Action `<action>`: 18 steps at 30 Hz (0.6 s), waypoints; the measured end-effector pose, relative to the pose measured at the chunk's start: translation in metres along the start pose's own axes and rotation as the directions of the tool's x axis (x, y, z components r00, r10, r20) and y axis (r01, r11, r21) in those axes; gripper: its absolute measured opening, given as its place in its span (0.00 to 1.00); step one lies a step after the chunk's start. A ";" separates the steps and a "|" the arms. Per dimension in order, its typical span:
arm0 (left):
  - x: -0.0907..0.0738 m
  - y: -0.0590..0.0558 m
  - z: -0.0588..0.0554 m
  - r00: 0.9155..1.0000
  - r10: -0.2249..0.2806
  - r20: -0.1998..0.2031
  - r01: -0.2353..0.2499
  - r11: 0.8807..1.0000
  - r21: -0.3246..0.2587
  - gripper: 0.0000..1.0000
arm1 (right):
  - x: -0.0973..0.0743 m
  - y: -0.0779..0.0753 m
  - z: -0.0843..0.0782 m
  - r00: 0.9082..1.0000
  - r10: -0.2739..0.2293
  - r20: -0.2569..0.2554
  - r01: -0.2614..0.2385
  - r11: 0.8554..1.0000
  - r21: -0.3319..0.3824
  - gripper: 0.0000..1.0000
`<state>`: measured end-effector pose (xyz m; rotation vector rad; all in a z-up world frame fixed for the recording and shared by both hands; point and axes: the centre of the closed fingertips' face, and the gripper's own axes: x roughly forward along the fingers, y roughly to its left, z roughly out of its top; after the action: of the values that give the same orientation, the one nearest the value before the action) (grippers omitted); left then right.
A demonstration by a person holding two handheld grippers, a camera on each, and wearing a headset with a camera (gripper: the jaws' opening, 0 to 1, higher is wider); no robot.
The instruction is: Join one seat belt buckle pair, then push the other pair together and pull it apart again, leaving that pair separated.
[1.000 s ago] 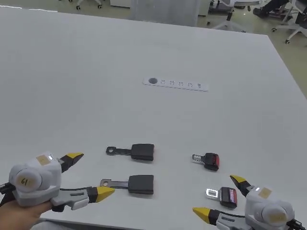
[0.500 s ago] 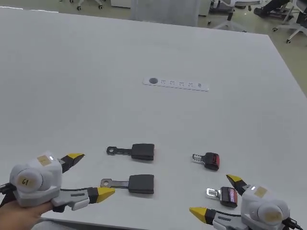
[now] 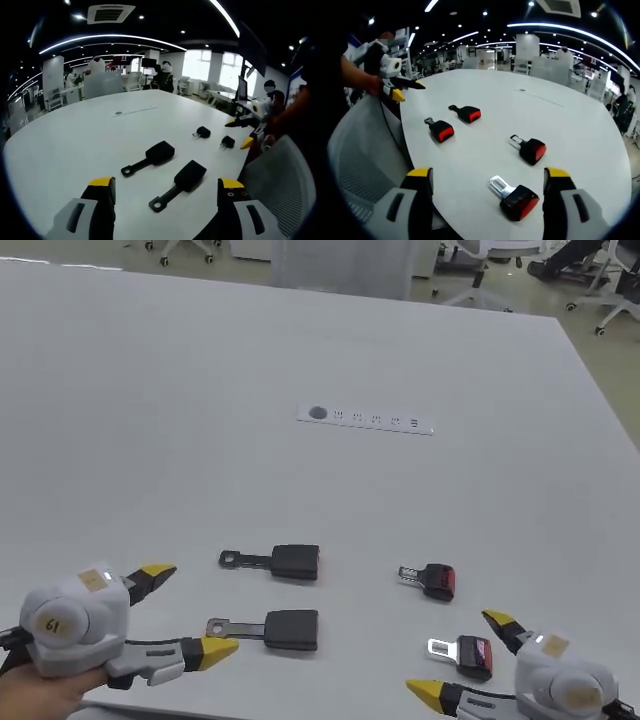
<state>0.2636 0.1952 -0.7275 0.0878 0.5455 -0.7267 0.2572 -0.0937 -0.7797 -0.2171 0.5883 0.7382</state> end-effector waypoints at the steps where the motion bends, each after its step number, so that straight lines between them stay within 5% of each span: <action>1: 0.001 0.000 0.000 1.000 -0.002 -0.002 0.002 1.000 0.002 0.86 | -0.001 -0.002 -0.001 1.000 -0.001 -0.003 0.001 1.000 0.000 0.93; 10: 0.015 -0.003 0.004 1.000 -0.029 0.008 0.029 0.999 0.025 0.82 | -0.005 -0.009 -0.009 1.000 0.006 -0.024 -0.007 1.000 -0.004 0.92; 18: 0.033 -0.008 -0.002 0.997 -0.069 -0.030 0.071 0.996 0.057 0.82 | -0.006 -0.014 -0.012 0.999 0.017 -0.031 -0.018 1.000 -0.013 0.91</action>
<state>0.2778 0.1702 -0.7450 0.1337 0.5569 -0.8110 0.2581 -0.1116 -0.7865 -0.2365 0.6152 0.7570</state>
